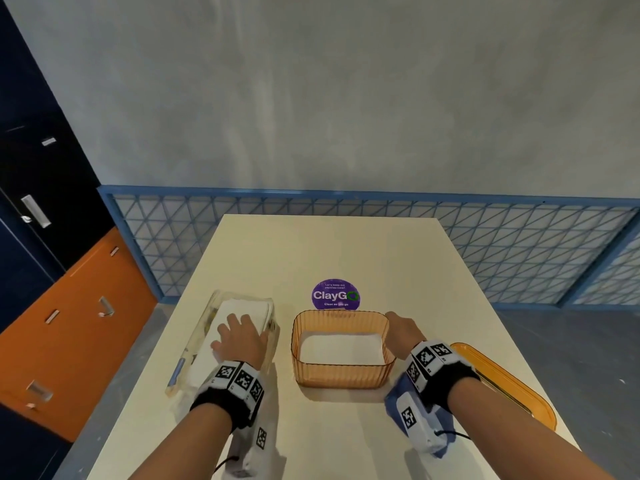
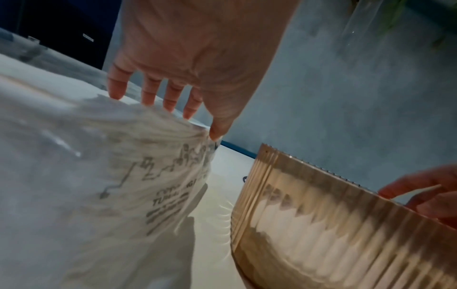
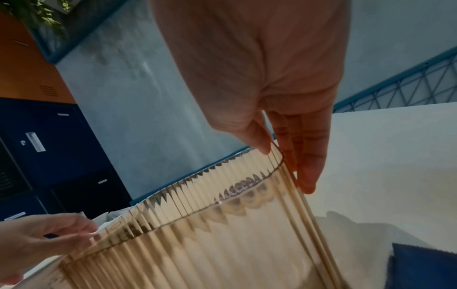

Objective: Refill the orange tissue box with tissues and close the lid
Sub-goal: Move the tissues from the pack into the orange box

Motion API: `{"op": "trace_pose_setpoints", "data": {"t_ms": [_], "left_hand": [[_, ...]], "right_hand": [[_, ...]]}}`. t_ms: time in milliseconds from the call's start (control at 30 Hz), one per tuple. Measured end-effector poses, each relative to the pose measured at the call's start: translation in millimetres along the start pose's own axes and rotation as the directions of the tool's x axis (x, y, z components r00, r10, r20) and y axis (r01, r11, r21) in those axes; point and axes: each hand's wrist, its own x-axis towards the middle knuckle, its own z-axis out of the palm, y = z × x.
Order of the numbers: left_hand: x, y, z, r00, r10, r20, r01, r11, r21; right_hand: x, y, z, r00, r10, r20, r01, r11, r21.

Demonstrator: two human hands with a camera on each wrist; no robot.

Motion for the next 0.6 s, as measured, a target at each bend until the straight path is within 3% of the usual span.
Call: {"op": "trace_pose_setpoints", "data": {"t_ms": [167,400,600], "left_hand": [[4.2,-1.6,-2.7,1.000,-0.006,-0.013,0.006,0.999,-0.046],[11.3,4.8,-6.3,0.998,-0.014,0.060,0.010,0.998,0.070],[12.4,4.3,-4.6,0.999,-0.027,0.043,0.024,0.998,0.065]], "right_hand": [[-2.6,2.6,0.8,0.999,-0.015,-0.052,0.017,0.999,0.032],[-4.9,1.5,1.4,0.998,-0.007,-0.056,0.010,0.999,0.040],[-8.0,1.9,2.9,0.998,-0.003,-0.056,0.005,1.000,0.028]]}}
